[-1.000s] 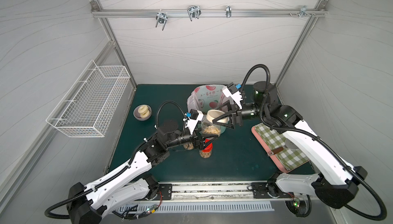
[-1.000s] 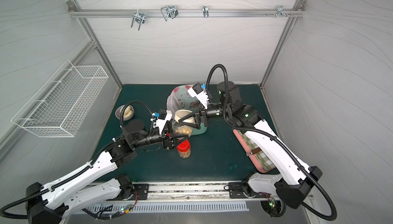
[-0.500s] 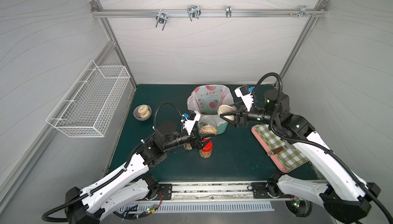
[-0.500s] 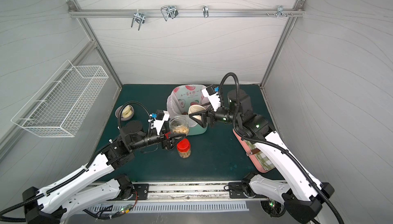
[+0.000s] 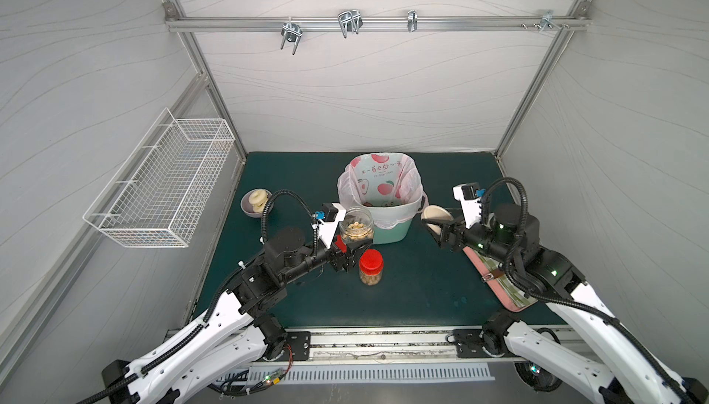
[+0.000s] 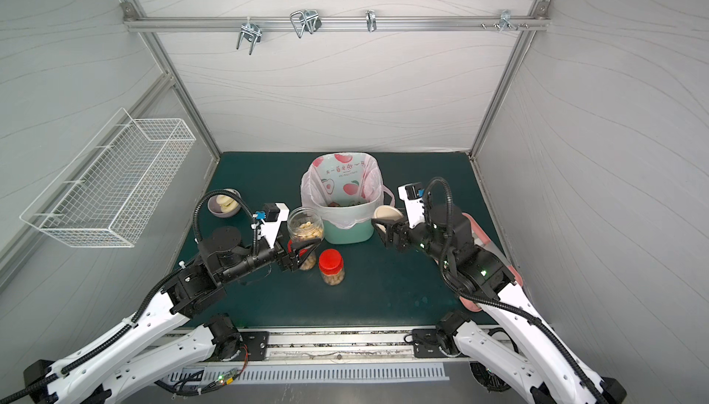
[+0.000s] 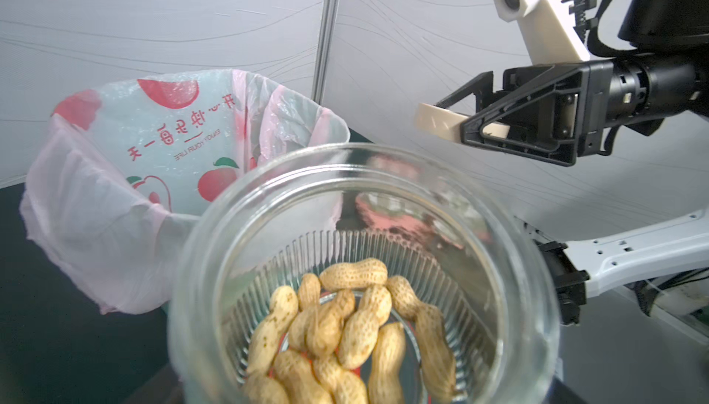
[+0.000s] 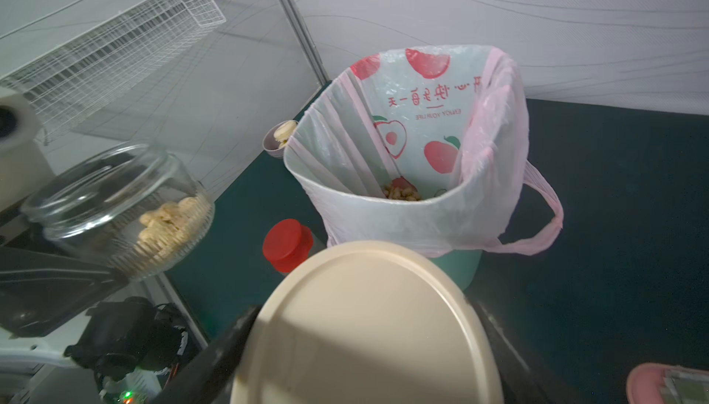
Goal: Empty moldy peanuts from jars
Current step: Place the lid at the center of the board.
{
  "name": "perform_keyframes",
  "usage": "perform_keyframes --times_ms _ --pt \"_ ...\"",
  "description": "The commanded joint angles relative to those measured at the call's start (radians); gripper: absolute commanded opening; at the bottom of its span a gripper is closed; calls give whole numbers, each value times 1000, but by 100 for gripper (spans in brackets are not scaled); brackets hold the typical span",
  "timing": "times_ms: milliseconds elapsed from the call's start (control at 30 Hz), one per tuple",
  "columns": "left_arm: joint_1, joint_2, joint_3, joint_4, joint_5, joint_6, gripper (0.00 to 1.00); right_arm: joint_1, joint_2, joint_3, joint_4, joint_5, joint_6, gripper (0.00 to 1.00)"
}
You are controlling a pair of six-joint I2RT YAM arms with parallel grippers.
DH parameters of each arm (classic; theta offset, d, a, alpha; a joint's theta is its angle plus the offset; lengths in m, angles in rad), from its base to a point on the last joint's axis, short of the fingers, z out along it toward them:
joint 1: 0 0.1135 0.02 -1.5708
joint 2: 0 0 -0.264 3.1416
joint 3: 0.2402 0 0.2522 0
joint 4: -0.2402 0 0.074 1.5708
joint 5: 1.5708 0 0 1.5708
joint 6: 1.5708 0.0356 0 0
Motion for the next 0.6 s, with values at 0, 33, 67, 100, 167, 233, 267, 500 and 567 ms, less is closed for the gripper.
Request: perform_keyframes --times_ms 0,33,67,100,167,233,267,500,567 --pt "-12 -23 -15 40 -94 59 0 -4 -54 -76 45 84 59 55" --pt "-11 -24 -23 47 -103 61 0 -5 -66 -104 45 92 69 55" --pt "-13 -26 -31 55 -114 62 0 -5 -76 -129 46 96 74 56" --pt "-12 -27 -40 66 -123 62 0 -4 -85 -157 52 104 80 57" --pt "-13 -32 -52 84 -134 62 0 -5 -95 -211 68 113 97 57" --pt "-17 -33 -57 86 -144 66 0 -2 -107 -269 97 113 110 57" --pt "-20 -33 -60 83 -150 69 0 0 -109 -293 110 119 116 56" --pt "-29 -38 -77 90 -180 79 0 75 -119 -449 196 297 135 56" --pt "-29 -43 -83 94 -186 77 0 90 -106 -485 245 335 143 56"
